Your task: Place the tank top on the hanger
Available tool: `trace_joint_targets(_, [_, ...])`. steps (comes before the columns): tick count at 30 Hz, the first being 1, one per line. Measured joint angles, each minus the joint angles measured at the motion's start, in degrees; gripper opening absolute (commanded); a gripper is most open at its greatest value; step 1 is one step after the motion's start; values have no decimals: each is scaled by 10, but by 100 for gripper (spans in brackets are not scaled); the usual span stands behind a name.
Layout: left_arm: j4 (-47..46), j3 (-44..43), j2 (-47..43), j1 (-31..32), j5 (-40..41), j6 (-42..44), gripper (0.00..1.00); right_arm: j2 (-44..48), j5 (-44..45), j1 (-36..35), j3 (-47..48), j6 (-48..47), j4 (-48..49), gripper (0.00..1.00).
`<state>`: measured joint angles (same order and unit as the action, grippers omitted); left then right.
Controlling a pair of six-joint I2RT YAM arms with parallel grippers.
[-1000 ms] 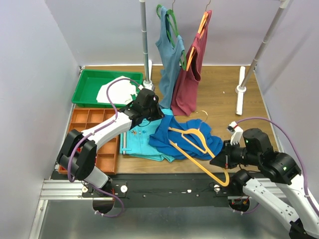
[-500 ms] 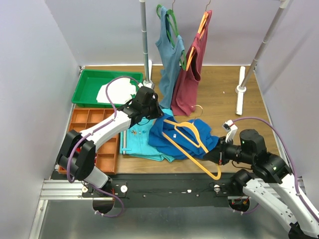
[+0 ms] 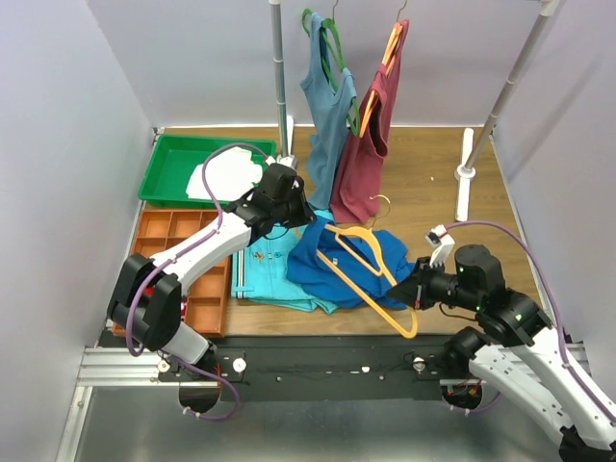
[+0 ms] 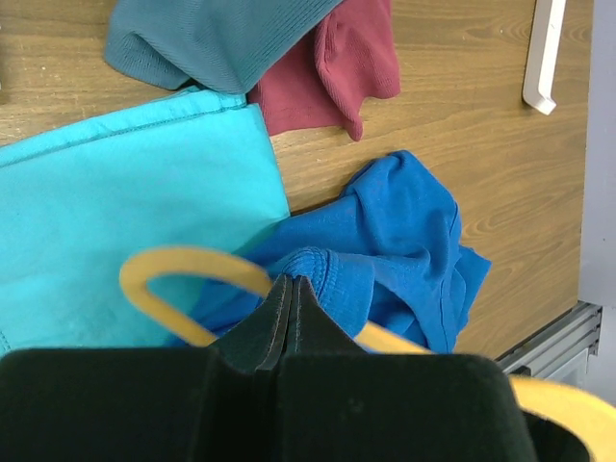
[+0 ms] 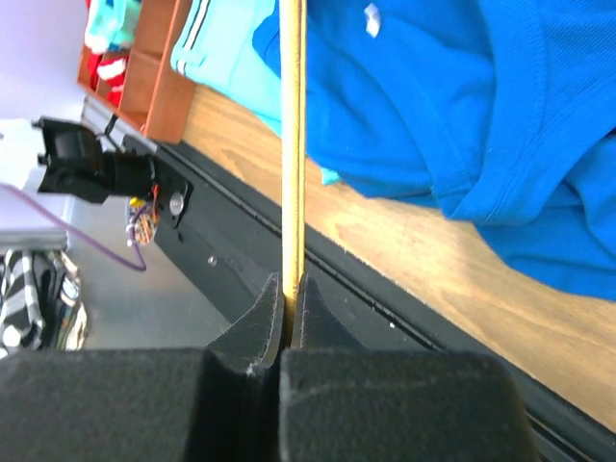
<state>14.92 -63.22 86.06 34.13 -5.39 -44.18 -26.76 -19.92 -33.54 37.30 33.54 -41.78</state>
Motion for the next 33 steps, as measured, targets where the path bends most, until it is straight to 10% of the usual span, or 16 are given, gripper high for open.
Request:
trace_joint_targets(27, [29,-28,-2,0,1,38,1,-133,21,-2,-37,-22,185,1])
trace_joint_targets(33, [45,-38,-3,0,14,53,42,-149,20,-2,-50,-25,222,1])
